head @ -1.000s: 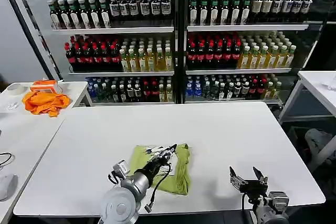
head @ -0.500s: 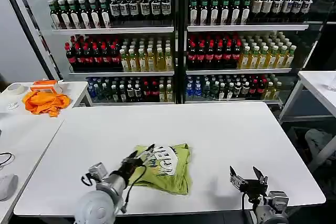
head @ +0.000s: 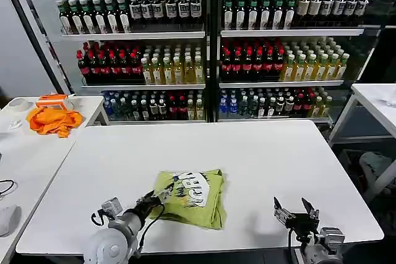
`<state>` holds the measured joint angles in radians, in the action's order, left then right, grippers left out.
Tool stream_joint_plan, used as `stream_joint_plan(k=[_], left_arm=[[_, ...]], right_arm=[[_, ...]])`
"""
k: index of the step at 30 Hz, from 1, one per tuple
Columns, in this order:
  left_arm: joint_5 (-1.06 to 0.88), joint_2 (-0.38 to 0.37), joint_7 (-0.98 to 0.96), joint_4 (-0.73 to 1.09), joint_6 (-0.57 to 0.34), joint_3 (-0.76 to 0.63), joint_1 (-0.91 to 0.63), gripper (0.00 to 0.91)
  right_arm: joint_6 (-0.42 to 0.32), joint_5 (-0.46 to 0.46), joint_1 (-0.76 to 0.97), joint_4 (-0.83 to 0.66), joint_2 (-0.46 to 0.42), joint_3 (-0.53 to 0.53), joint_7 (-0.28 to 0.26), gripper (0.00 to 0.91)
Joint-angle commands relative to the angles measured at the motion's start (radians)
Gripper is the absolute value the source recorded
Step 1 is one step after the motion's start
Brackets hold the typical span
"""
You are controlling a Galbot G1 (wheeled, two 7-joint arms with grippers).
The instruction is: Fold and organize the clothes.
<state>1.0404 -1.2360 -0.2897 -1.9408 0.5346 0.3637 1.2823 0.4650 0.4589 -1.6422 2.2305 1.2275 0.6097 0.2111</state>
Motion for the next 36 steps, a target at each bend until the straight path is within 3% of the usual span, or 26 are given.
stream_joint_plan(k=[1, 5, 8, 10, 11, 12, 15, 36], left_arm=[[0.106, -0.014, 0.011, 0.045, 0.041, 0.004, -0.015, 0.907], [0.163, -0.020, 0.030, 0.041, 0.042, 0.009, -0.023, 0.907], [0.200, -0.027, 0.045, 0.041, 0.042, 0.014, -0.025, 0.826], [0.221, -0.029, 0.052, 0.044, 0.041, 0.015, -0.026, 0.514], [0.237, -0.032, 0.052, 0.049, 0.041, 0.019, -0.029, 0.514], [0.239, -0.033, 0.051, 0.053, 0.040, 0.021, -0.030, 0.232], [0.283, -0.035, 0.046, 0.067, 0.022, 0.036, -0.034, 0.060], [0.383, -0.080, 0.045, 0.060, -0.012, 0.107, -0.016, 0.030]], right_arm=[[0.000, 0.006, -0.016, 0.014, -0.001, 0.018, 0.000, 0.907], [0.000, 0.007, -0.020, 0.016, 0.001, 0.021, 0.001, 0.907], [0.001, 0.006, -0.023, 0.016, 0.006, 0.020, 0.001, 0.907], [0.001, 0.006, -0.023, 0.017, 0.009, 0.019, 0.002, 0.907], [0.002, 0.006, -0.023, 0.017, 0.011, 0.018, 0.003, 0.907], [0.002, 0.006, -0.024, 0.017, 0.013, 0.017, 0.003, 0.907], [0.002, 0.006, -0.025, 0.018, 0.015, 0.016, 0.004, 0.907], [0.008, 0.011, -0.037, 0.035, 0.019, 0.014, 0.008, 0.907]])
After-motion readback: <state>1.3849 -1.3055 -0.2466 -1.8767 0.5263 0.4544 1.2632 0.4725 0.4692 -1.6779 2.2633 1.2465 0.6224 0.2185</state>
